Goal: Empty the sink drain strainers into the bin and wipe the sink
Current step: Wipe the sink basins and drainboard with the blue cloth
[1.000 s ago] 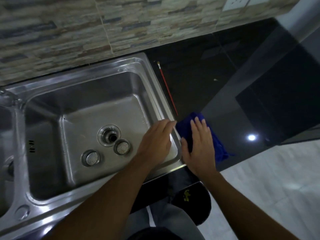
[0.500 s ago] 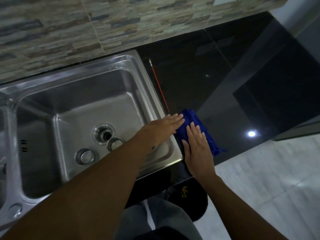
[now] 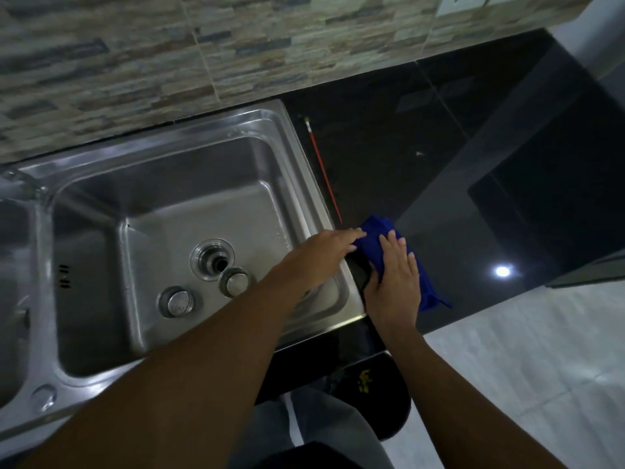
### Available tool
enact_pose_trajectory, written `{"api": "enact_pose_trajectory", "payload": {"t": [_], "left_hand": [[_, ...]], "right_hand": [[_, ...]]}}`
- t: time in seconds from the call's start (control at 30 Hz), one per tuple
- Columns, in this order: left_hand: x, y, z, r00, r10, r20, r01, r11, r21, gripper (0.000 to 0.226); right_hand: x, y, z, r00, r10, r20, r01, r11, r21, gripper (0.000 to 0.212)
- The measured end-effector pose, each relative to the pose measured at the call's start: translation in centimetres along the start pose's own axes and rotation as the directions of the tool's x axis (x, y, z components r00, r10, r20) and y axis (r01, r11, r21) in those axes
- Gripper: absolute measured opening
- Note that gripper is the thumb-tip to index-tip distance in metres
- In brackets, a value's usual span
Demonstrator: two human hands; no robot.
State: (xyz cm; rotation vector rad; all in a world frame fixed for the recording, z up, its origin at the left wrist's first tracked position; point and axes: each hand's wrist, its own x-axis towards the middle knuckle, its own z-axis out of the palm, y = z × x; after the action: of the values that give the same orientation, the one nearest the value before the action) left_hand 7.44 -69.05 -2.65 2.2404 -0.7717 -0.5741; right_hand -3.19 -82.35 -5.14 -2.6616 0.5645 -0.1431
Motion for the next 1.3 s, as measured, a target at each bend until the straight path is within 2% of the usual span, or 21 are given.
{"api": "enact_pose_trajectory", "payload": {"t": [0.07, 0.13, 0.2, 0.3, 0.47, 0.53, 0.6, 0.67, 0.87, 1.0, 1.1, 1.17, 1.23, 1.3], "left_hand": [[-1.8, -0.9, -0.2, 0.997, -0.025, -0.069, 0.023, 1.0, -0.02, 0.044], [-3.9, -2.1, -0.9, 0.985, -0.017, -0.17, 0.025, 0.998, 0.049, 0.045], [-6.2, -3.0, -1.9, 0.965, -0.035, -0.261, 0.057, 0.996, 0.075, 0.046], [-10.0, -4.2, -3.3, 0.918, -0.111, -0.38, 0.137, 0.99, 0.04, 0.05], [-17.7, -8.1, -5.9, 0.849, -0.263, -0.458, 0.313, 0.949, 0.035, 0.048], [-21.4, -10.3, -7.4, 0.805, -0.335, -0.49, 0.395, 0.918, 0.022, 0.049], [-25.5, -12.5, -8.7, 0.773, -0.374, -0.513, 0.445, 0.895, 0.017, 0.049], [-29.9, -14.5, -9.9, 0.735, -0.415, -0.537, 0.504, 0.863, 0.023, 0.048], [-40.2, -19.3, -11.8, 0.624, -0.494, -0.605, 0.652, 0.757, 0.055, 0.057], [-44.6, -22.3, -11.8, 0.553, -0.587, -0.591, 0.736, 0.676, 0.016, 0.056], [-47.4, -24.1, -12.4, 0.528, -0.606, -0.596, 0.753, 0.658, -0.002, 0.06], [-48.9, -25.5, -13.3, 0.502, -0.598, -0.624, 0.762, 0.648, -0.009, 0.057], [-50.2, -27.2, -14.7, 0.471, -0.578, -0.667, 0.776, 0.631, 0.0, 0.054], [-51.2, -29.3, -16.5, 0.433, -0.566, -0.702, 0.793, 0.609, -0.002, 0.054]], "right_hand": [[0.0, -0.4, -0.4, 0.998, 0.066, -0.006, -0.064, 0.991, 0.12, 0.059], [-0.3, -0.9, -0.9, 0.988, 0.156, -0.013, -0.148, 0.957, 0.251, 0.057], [-1.1, -2.0, -1.4, 0.985, 0.167, -0.035, -0.147, 0.937, 0.317, 0.056], [-3.0, -5.0, -1.8, 0.995, 0.031, -0.093, 0.008, 0.919, 0.393, 0.064], [-6.5, -12.0, -0.9, 0.96, -0.258, -0.111, 0.278, 0.814, 0.509, 0.069], [-7.4, -15.1, 0.1, 0.942, -0.325, -0.088, 0.317, 0.77, 0.554, 0.063], [-8.4, -18.1, 1.4, 0.932, -0.363, -0.003, 0.297, 0.757, 0.583, 0.056], [-9.6, -21.2, 2.8, 0.912, -0.405, 0.066, 0.296, 0.761, 0.577, 0.054], [-12.7, -30.5, 7.7, 0.824, -0.546, 0.153, 0.358, 0.71, 0.607, 0.058], [-14.3, -35.8, 11.0, 0.76, -0.633, 0.144, 0.464, 0.685, 0.562, 0.064], [-15.5, -38.7, 13.9, 0.678, -0.703, 0.216, 0.544, 0.677, 0.496, 0.066], [-16.9, -39.7, 15.9, 0.581, -0.746, 0.326, 0.598, 0.662, 0.452, 0.062], [-18.4, -39.9, 17.8, 0.507, -0.776, 0.374, 0.669, 0.629, 0.396, 0.058], [-19.5, -39.7, 19.3, 0.505, -0.766, 0.397, 0.703, 0.632, 0.324, 0.065]]}}
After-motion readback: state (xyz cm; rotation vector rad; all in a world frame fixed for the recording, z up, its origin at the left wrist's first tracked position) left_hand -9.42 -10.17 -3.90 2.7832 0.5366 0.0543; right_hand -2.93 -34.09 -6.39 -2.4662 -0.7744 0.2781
